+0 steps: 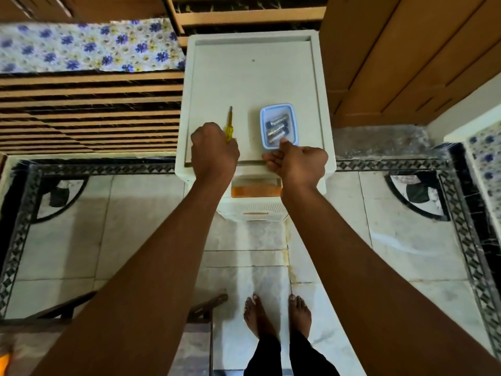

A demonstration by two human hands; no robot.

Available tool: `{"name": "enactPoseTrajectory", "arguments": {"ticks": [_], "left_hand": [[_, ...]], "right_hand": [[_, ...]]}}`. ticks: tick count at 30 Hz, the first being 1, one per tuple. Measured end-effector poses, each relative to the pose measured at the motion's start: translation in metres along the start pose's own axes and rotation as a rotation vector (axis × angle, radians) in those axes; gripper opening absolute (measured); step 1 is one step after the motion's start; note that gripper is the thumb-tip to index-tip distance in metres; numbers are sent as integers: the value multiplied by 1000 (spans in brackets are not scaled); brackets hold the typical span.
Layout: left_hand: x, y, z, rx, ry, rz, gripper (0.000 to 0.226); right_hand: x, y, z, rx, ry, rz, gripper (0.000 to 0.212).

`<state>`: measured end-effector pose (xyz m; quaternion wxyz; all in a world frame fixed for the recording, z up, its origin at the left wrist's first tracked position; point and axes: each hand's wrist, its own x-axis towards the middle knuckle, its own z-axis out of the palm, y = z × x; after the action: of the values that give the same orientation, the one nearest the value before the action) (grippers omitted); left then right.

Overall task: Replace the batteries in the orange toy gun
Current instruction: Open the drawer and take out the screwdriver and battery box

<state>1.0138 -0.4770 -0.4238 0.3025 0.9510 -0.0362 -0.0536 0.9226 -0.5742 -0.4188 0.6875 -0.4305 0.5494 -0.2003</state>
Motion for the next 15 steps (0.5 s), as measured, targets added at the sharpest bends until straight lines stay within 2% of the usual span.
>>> {"name": "enactPoseTrajectory", "arguments": {"ticks": [6,8,13,15], "left_hand": [[3,-13,7,-33,29,74,29],[-1,-17,5,-55,42,91,33],[-41,-41,-12,-105,207,155,31],[-58,-57,-14,-85,301,106,34]], "right_hand": [[-8,2,-8,-31,10,-18,33],[-15,10,-18,-91,19,-58,26],[-27,38,-51,-448,85,-384,8],[-26,47,-63,-543,156,-466,21]]}}
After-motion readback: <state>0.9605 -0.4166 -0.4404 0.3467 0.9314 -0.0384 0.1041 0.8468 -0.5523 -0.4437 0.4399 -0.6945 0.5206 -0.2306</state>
